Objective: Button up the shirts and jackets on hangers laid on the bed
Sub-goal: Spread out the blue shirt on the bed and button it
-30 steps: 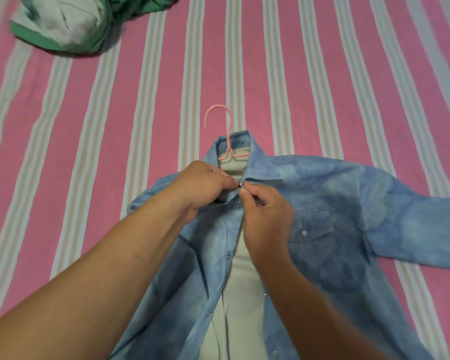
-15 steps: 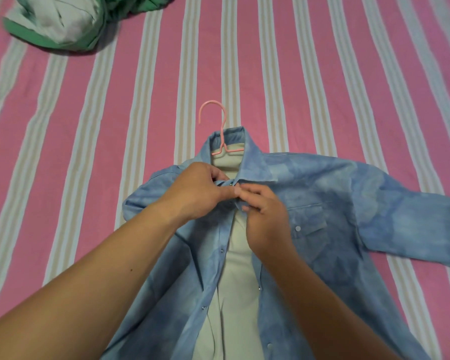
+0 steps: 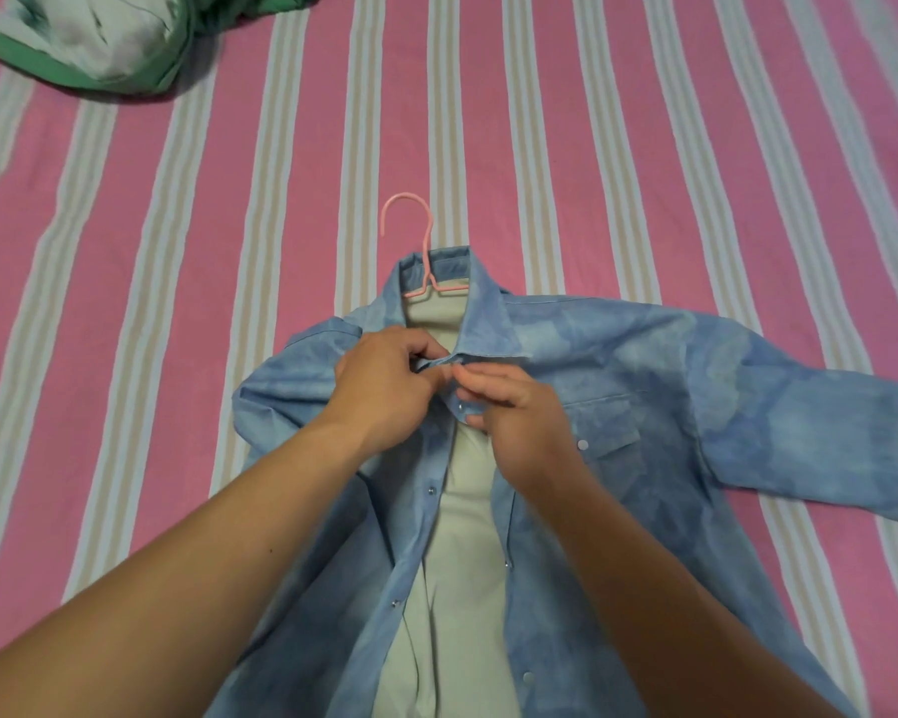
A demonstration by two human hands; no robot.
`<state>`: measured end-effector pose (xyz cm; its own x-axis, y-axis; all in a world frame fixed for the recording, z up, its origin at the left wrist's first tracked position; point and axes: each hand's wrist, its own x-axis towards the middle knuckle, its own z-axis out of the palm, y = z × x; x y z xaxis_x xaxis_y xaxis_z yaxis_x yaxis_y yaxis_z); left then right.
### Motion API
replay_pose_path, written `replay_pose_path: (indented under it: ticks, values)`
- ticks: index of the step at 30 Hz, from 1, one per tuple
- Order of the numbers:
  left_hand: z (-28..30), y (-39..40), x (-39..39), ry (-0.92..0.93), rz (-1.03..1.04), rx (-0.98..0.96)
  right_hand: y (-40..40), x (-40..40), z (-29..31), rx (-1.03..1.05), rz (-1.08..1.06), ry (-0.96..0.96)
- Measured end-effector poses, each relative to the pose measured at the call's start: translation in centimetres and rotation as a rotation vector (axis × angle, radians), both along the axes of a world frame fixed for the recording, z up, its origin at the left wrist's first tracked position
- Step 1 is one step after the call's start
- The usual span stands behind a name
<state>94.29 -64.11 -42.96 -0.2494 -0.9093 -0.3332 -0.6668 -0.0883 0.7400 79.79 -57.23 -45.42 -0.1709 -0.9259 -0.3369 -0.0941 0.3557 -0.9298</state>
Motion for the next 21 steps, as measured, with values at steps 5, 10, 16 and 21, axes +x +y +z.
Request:
replay_pose_path:
  ticks: [5,10,16,21]
  values:
    - [0.4,-0.9,-0.5,-0.238,-0.102,-0.197,-1.1,0.3,0.3,0.021,-0.012,-0.047]
    - [1.7,-4.6,-1.7,-0.428,-0.219,-0.362,-1.8,-1.0,0.3,-0.012,0.036,0.132]
    - [-1.0,-7.7,-2.7,-0.445,-0.097,-0.389,-1.6,-3.5,-2.7,0.203,0.261,0.533]
    - [-4.7,3.3,-0.2,-0.132,0.192,-0.368,-0.1,-2.7,-5.1,0.342,0.477,0.694]
